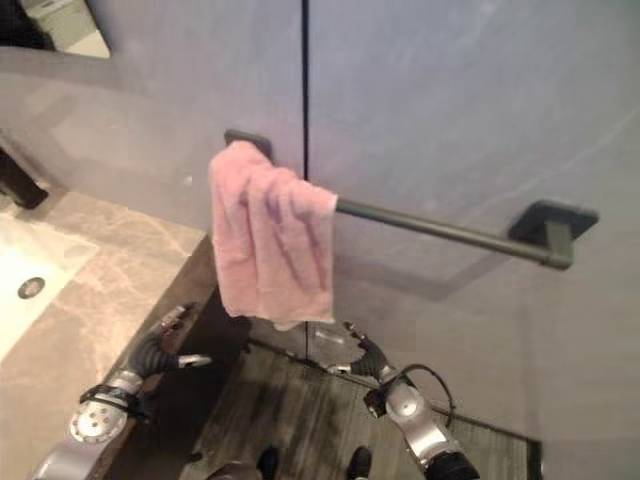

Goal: Put brush and paste in cup on sink, flatten towel.

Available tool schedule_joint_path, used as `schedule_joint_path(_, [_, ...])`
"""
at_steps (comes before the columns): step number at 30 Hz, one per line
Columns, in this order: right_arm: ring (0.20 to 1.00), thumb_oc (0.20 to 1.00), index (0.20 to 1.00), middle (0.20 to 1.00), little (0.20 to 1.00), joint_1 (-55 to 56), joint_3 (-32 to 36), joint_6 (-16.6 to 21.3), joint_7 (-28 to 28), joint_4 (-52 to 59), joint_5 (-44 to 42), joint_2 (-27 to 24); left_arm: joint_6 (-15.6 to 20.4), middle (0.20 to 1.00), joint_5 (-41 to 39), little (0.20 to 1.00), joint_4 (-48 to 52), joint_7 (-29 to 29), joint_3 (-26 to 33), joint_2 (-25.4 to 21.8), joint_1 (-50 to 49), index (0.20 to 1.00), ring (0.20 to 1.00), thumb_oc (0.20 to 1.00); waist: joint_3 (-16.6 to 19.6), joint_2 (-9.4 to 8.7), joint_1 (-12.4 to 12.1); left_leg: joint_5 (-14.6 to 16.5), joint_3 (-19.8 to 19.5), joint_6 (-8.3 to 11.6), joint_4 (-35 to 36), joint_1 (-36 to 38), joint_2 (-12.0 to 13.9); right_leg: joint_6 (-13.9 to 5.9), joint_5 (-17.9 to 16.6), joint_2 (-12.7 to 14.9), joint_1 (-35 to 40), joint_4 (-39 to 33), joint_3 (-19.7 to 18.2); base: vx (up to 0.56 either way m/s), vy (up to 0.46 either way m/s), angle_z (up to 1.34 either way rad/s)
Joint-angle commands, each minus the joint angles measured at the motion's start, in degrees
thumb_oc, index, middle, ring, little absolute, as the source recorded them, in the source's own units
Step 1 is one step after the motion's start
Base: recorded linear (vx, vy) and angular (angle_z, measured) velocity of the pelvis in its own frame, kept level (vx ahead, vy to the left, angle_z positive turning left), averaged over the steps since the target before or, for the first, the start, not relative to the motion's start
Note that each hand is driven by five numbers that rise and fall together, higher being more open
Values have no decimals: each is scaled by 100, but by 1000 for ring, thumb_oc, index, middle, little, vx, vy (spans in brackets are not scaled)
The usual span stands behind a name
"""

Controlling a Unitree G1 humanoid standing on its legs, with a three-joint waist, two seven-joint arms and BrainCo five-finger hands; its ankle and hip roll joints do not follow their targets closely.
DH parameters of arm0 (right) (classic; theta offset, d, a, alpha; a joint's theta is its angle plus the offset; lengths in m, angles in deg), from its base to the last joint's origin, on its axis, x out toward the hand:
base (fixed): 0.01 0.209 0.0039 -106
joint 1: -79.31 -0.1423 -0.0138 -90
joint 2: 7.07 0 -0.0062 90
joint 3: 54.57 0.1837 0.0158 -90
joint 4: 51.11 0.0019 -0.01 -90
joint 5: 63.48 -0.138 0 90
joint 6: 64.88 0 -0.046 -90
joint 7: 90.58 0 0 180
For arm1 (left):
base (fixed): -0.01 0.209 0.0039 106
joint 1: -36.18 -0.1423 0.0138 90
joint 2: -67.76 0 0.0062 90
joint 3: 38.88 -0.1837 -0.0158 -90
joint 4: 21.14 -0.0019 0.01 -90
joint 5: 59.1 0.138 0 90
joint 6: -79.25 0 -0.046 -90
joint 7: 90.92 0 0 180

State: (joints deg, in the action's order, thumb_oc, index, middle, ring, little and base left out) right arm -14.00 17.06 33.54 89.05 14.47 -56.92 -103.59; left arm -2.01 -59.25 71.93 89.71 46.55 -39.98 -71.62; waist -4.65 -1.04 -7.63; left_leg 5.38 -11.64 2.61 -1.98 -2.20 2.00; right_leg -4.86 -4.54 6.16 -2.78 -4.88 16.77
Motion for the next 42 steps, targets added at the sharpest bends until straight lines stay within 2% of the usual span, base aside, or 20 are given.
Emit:
schedule_joint_path(1, [1000,1000,1000,1000,1000,-15,269,202,-110,708,-338,-144,252,1000,-233,1000,455,175,473,-387,-56,1000,1000,1000,188,-142,27,-45,-69,-421,277,-133,-190,-184,295,-11,99,-3,91,104,-174,8])
schedule_joint_path(5, [1000,1000,1000,1000,1000,123,557,198,-177,1128,-567,-329,220,1000,-527,1000,863,265,875,-538,-327,1000,1000,1000,225,-159,58,-233,-164,-322,571,-114,-69,-131,378,-97,92,-11,181,67,-80,11])
schedule_joint_path(9, [1000,1000,1000,1000,1000,272,743,222,-267,1554,-749,-434,250,1000,-833,1000,1137,383,1105,-678,-494,1000,1000,1000,251,-148,71,-299,-188,-303,692,-106,-54,-143,394,-90,109,-11,266,40,17,11])
schedule_joint_path(16, [1000,1000,1000,1000,1000,221,926,250,-495,2444,-1197,-618,334,1000,-1596,1000,1769,503,1913,-1388,-633,1000,1000,1000,284,-151,46,-298,-221,-334,698,-151,-195,-292,192,103,197,-8,483,20,102,14])
schedule_joint_path(24, [1000,1000,1000,1000,1000,-335,684,215,-546,2783,-1804,-553,380,1000,-2525,1000,1557,585,1759,-1850,22,1000,1000,1000,284,-193,39,-299,-170,-396,698,-233,-334,-408,-71,275,156,-11,542,3,118,6])
schedule_joint_path(32, [1000,1000,1000,1000,1000,-786,497,107,-465,2818,-1878,-441,362,1000,-2596,1000,1288,529,1490,-2118,614,1000,1000,1000,271,-277,59,-255,55,-516,698,-302,-447,-506,-334,396,-10,-12,368,3,116,-6])
schedule_joint_path(38, [1000,1000,1000,1000,1000,-978,369,22,-454,2769,-1837,-319,317,1000,-2461,1000,997,446,1320,-2104,898,1000,1000,1000,243,-338,79,-220,226,-598,698,-310,-473,-528,-465,413,-111,-12,206,3,99,-32])
schedule_joint_path(39, [834,834,834,834,834,-1083,284,-27,-470,2717,-1840,-240,261,1000,-2458,1000,868,464,1151,-2052,1078,1000,1000,1000,232,-369,113,-192,312,-638,698,-299,-485,-538,-531,425,-154,-12,122,11,107,-21])
schedule_joint_path(40, [598,598,598,598,598,-1119,269,-40,-461,2711,-1838,-217,254,1000,-2483,1000,819,465,1086,-1998,1152,1000,1000,1000,230,-377,120,-185,328,-645,698,-292,-490,-543,-547,428,-162,-12,95,11,107,-16])
schedule_joint_path(41, [580,580,580,580,580,-1120,272,-40,-461,2711,-1838,-219,256,1000,-2482,1000,813,465,1077,-1998,1163,1000,1000,1000,227,-377,113,-184,333,-646,698,-292,-490,-544,-548,428,-163,-12,90,8,63,-11])
schedule_joint_path(42, [407,407,407,407,407,-1182,210,-54,-452,2684,-1862,-165,232,1000,-2500,1000,714,456,955,-1929,1268,1000,1000,1000,227,-384,131,-173,378,-662,698,-281,-500,-552,-584,438,-176,-12,61,9,61,-18])
